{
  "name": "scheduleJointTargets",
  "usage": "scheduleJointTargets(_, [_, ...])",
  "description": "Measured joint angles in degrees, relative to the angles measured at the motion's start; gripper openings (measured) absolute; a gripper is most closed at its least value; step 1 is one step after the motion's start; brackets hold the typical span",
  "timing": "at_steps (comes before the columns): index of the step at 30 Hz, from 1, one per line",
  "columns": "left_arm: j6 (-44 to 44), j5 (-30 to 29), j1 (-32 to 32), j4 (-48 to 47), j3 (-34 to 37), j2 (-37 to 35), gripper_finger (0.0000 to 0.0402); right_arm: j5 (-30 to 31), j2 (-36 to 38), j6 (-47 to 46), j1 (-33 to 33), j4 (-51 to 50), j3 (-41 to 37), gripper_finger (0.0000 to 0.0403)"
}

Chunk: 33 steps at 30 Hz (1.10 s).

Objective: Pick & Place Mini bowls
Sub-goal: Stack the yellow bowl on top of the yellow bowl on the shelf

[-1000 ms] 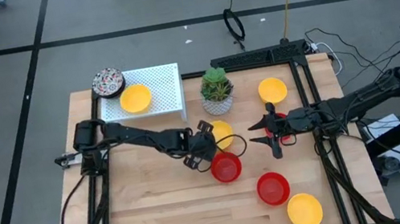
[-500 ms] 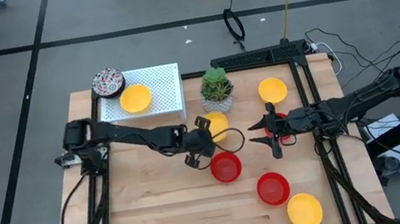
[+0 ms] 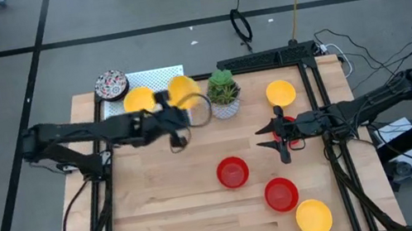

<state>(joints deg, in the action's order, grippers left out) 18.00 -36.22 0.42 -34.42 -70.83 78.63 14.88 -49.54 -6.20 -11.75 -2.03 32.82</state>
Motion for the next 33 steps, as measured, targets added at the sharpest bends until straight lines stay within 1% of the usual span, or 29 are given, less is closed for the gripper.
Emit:
scheduleJointTargets(5, [-10.1,-2.7,3.9,-10.7,0.0,-5.3,0.0017,0.0,0.0,0.0,0.0,0.0,0.0,0.0160])
scheduleJointTargets(9, [-16.6,-2.6,7.8,-18.4,0.0,-7.1,0.0007,0.0,0.0,0.0,0.0,0.0,0.0,0.0160])
scheduleJointTargets(11, [-19.7,-1.0,9.8,-21.9,0.0,-7.2,0.0006,0.0,0.0,0.0,0.0,0.0,0.0,0.0160])
scheduleJointTargets(14, [-22.3,3.7,12.6,-26.3,0.0,-7.1,0.0014,0.0,0.0,1.4,0.0,0.1,0.0,0.0160])
scheduleJointTargets(20, [-23.1,8.4,15.8,-27.0,0.0,-6.1,0.0006,0.0,0.0,2.8,0.0,0.0,0.0,0.0160])
scheduleJointTargets(23, [-23.1,10.8,16.9,-27.3,0.0,-5.5,0.0013,0.0,0.0,2.8,0.0,0.0,0.0,0.0160])
scheduleJointTargets(26, [-22.8,11.2,17.4,-27.8,0.1,-5.3,0.0017,0.0,0.0,2.8,0.0,0.0,0.0,0.0160])
scheduleJointTargets(30, [-22.7,12.4,17.7,-29.0,0.1,-4.5,0.0006,0.0,0.0,2.8,0.0,0.0,0.0,0.0160])
scheduleJointTargets(33, [-22.9,12.6,17.8,-29.4,0.0,-4.5,0.0012,0.0,0.0,2.8,0.0,0.0,0.0,0.0160])
